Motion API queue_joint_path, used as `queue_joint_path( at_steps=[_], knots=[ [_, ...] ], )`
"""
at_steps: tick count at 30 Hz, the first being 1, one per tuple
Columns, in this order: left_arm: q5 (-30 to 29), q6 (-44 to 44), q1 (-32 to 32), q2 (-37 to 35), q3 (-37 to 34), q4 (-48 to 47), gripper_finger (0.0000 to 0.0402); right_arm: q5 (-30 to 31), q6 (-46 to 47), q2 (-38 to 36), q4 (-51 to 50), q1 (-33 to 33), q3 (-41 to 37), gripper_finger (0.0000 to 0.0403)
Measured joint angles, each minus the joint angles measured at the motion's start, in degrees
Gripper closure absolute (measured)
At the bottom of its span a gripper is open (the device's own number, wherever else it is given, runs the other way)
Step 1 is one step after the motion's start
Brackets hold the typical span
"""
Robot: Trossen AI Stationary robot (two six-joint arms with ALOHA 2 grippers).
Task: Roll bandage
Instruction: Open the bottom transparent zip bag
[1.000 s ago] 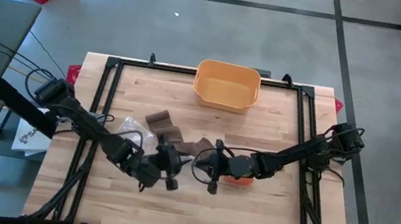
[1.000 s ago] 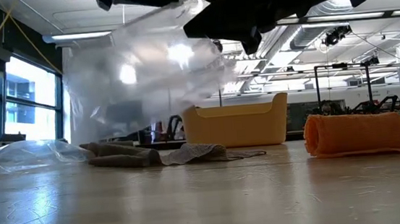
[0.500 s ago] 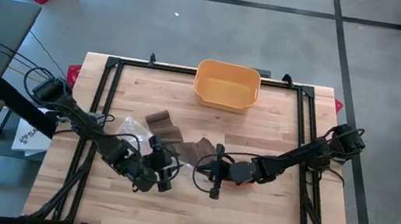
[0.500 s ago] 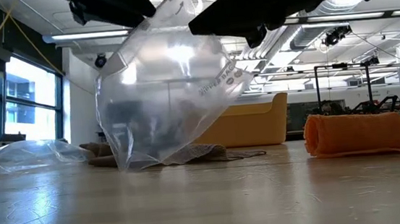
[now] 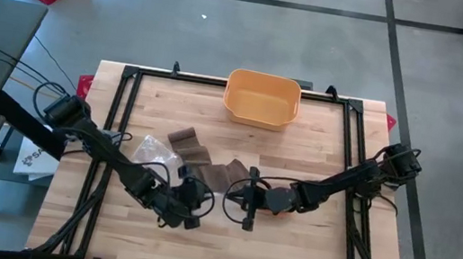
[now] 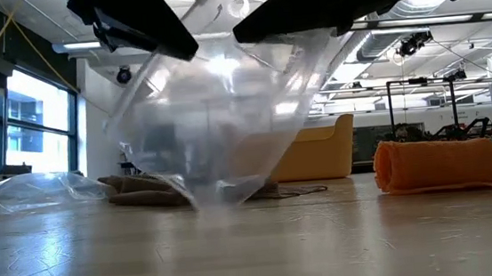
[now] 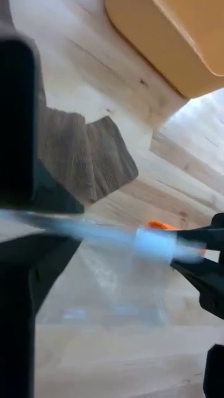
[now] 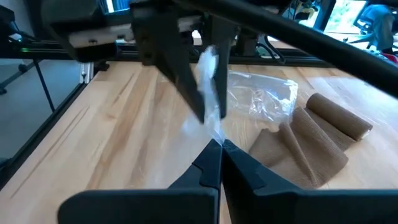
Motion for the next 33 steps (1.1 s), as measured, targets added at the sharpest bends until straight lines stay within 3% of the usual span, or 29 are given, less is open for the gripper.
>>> queue_joint_path(
  at_steps=[2, 8, 13, 18, 20, 33],
  knots=[
    [0.1, 1.0, 0.0, -0.8, 0.1, -0.8, 0.0391, 0.0, -0.3, 0.0, -0.5, 0.0, 0.0, 0.0403],
    [2.2, 2.5, 1.3, -0.7, 5.9, -10.8, 0.0399, -0.4, -0.3, -2.6, -6.7, -1.0, 0.0, 0.0390],
    [5.2, 3.2, 2.8, 0.8, 11.0, -20.3, 0.0400, -4.9, -0.2, -7.7, -13.0, -2.6, 0.0, 0.0323],
    [7.1, 4.1, 3.5, 1.9, 11.8, -20.1, 0.0401, -13.7, 0.2, -9.3, -11.6, -3.6, 0.0, 0.0248],
    [8.0, 4.1, 3.5, 2.2, 11.8, -20.1, 0.0401, -14.3, -0.9, -8.8, -9.8, -3.6, 0.0, 0.0231],
    [10.7, 4.3, 2.6, 2.5, 11.8, -18.6, 0.0401, -14.0, -3.6, -4.1, -3.3, -4.7, 0.0, 0.0222]
  ],
)
